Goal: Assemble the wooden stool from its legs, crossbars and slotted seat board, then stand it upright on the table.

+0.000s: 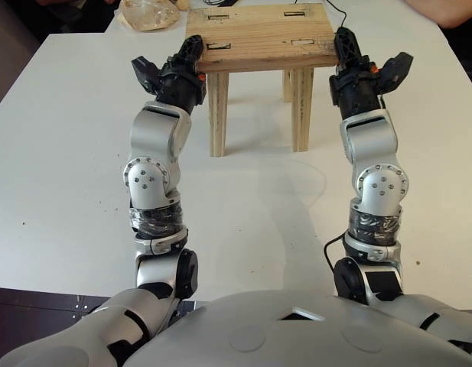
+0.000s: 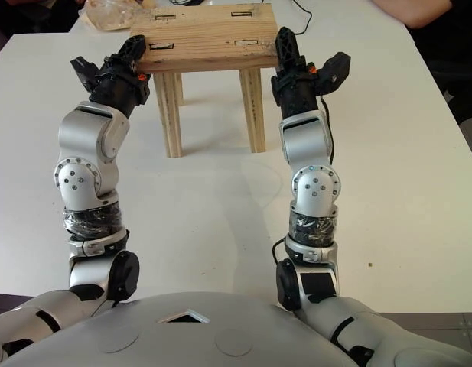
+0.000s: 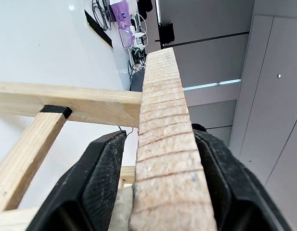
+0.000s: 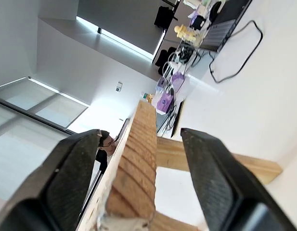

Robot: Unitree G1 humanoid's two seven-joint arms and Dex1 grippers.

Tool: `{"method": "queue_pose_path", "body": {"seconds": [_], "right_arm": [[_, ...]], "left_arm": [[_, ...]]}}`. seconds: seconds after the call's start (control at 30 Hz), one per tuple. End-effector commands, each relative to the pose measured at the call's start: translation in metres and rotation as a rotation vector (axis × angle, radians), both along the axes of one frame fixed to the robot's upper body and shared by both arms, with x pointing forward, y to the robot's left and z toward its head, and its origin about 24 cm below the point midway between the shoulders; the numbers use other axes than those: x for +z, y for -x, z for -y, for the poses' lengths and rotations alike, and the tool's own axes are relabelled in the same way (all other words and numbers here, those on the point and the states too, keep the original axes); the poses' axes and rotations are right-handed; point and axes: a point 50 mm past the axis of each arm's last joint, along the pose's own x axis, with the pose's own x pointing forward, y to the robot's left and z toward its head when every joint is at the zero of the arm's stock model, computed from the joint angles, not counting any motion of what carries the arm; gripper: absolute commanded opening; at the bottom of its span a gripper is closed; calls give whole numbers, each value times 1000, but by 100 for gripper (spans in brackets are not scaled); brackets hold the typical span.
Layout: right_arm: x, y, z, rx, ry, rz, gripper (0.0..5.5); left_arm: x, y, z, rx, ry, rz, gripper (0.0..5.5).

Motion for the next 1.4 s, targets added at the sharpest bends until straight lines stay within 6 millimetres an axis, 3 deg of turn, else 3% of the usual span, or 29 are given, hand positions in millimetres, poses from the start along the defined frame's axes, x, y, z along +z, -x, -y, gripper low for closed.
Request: {"method": "queue_pose_path", "body": {"seconds": [0.03,0.17,0.33,0.47,0.6,0.67,0.87,1.0,1.23,1.4], "right_arm": [[11,-2,6,-63,143,56,319],[20,-5,11,-143,313,118,319],[25,-15,12,-209,432,156,319],[25,-22,14,-285,625,180,319],[4,-24,16,-354,845,131,319],[-2,-24,16,-367,889,120,322],[-9,-27,16,-397,922,104,322],[-19,-30,18,-394,950,82,322],[-54,-32,16,-381,1010,-9,322],[-63,-32,16,-392,1027,-35,322]], "left_arm": [[-5,0,-15,60,-242,8,234],[13,3,-15,103,-500,142,234],[33,9,-7,137,-690,304,234],[44,12,-24,301,-906,370,234],[26,7,-53,495,-1270,293,234],[14,6,-59,525,-1353,273,265],[-29,1,-63,526,-1414,150,363],[-44,-3,-61,524,-1432,114,363],[-76,-3,-56,517,-1420,5,363],[-78,-4,-53,513,-1430,16,363]]}}
